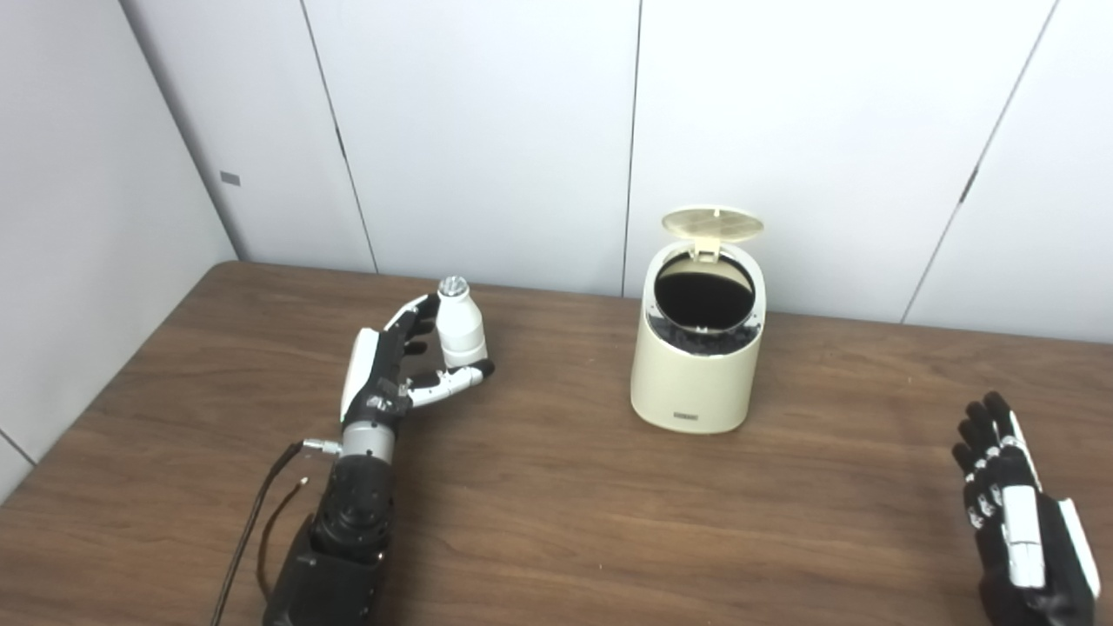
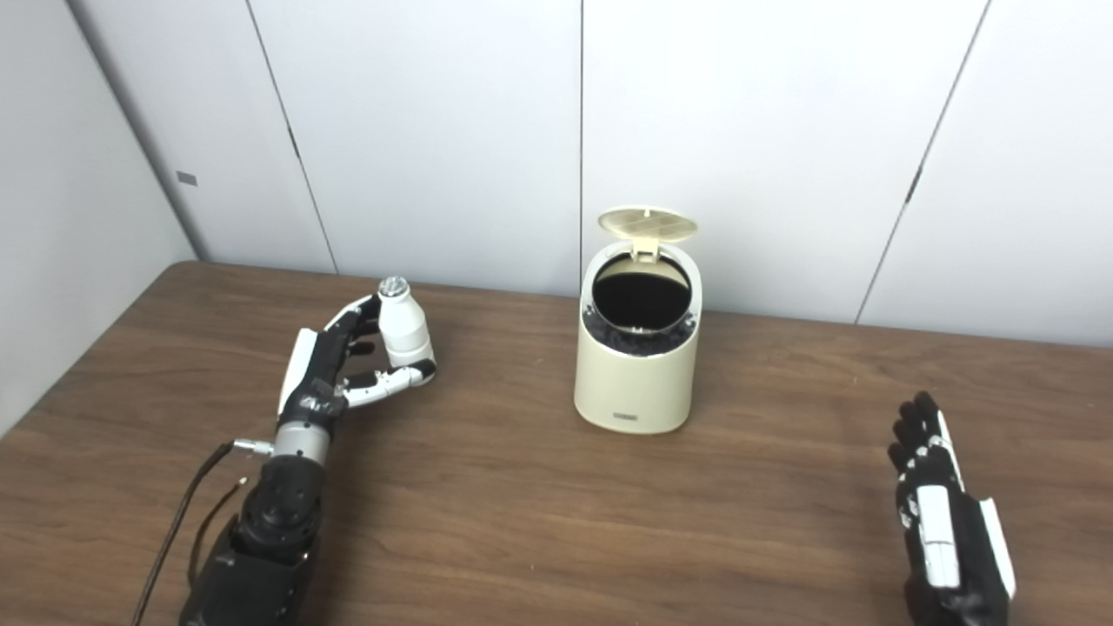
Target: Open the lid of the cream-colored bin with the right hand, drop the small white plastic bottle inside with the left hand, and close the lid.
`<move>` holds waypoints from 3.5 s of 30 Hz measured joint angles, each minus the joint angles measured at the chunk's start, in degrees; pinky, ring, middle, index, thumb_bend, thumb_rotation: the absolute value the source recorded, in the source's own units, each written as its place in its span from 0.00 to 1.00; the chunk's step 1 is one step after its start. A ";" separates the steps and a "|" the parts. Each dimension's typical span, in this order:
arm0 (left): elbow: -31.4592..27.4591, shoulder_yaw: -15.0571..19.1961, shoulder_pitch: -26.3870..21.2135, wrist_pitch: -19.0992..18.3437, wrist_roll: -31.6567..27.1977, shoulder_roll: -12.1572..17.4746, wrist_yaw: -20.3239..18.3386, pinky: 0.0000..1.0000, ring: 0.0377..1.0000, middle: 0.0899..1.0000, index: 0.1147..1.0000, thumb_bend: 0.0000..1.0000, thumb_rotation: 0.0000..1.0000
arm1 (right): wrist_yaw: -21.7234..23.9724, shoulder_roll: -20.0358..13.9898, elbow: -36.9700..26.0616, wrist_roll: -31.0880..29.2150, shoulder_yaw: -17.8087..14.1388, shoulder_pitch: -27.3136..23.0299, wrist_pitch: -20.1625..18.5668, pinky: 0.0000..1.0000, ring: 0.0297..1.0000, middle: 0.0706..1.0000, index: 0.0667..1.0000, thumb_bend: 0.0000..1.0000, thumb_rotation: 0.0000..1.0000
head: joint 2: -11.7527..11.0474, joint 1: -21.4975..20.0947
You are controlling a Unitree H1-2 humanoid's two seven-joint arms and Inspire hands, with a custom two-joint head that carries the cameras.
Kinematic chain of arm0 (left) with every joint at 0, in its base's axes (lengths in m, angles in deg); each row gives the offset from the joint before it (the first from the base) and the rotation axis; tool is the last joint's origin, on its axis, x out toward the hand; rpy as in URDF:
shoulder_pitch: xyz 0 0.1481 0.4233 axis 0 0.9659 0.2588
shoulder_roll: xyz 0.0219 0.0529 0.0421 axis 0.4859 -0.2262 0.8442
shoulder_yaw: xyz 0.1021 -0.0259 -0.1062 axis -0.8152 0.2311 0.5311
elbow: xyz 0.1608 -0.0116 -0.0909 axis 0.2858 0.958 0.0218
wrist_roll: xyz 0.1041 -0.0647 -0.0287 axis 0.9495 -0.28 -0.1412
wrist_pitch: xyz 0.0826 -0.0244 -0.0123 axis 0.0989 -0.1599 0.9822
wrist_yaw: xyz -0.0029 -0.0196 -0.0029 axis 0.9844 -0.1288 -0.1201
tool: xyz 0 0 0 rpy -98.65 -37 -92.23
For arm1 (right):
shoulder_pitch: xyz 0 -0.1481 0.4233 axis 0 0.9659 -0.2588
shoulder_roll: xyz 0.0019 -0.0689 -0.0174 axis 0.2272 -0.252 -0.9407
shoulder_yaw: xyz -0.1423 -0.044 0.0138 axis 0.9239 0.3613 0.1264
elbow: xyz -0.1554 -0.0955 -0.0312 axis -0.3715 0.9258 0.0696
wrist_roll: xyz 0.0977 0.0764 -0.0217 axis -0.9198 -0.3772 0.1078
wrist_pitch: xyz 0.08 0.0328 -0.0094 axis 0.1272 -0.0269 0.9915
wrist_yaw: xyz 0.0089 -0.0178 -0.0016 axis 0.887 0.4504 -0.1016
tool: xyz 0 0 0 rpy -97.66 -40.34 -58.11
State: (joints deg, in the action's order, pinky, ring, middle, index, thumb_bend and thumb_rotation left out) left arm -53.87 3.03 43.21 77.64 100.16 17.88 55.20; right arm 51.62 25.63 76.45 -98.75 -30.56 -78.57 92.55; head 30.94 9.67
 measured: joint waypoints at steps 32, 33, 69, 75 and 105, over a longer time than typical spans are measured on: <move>2.08 -1.99 -1.99 -0.13 1.89 -0.07 2.61 0.73 0.77 0.77 0.79 0.84 0.10 | -0.26 0.31 0.08 -0.38 -0.01 -0.22 -0.09 1.00 0.98 0.97 0.97 0.59 0.91 | 1.40 -0.70; 2.08 -2.01 -1.99 -0.13 1.95 -0.07 3.16 0.73 0.77 0.77 0.79 0.84 0.10 | -0.28 0.32 0.06 -0.37 -0.01 -0.22 -0.10 1.00 0.98 0.97 0.97 0.58 0.91 | 1.41 -0.70; 5.47 0.04 -2.53 0.84 1.33 -2.15 7.05 0.43 0.47 0.44 0.43 0.52 0.00 | -2.07 0.94 -0.78 1.53 0.52 -0.13 -2.52 1.00 1.00 0.92 0.97 0.55 0.92 | 2.11 -1.23; 5.48 0.66 -2.55 1.24 1.13 -2.41 8.67 0.37 0.38 0.45 0.42 0.50 0.00 | -2.76 0.98 -0.78 2.10 0.53 -0.14 -2.49 1.00 1.00 0.89 0.97 0.54 0.96 | 2.37 -1.23; -6.59 -6.18 -2.34 4.81 7.62 -2.17 8.11 0.35 0.43 0.44 0.40 0.48 0.00 | -3.55 1.10 -0.67 4.88 1.05 -0.13 -1.90 1.00 0.99 0.89 0.97 0.60 0.97 | 2.99 -5.27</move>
State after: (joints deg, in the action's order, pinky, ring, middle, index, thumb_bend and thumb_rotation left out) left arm -60.45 -3.15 40.87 82.45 107.79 15.71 63.30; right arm 48.07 26.72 75.77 -93.87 -29.52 -78.70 90.65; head 33.93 4.40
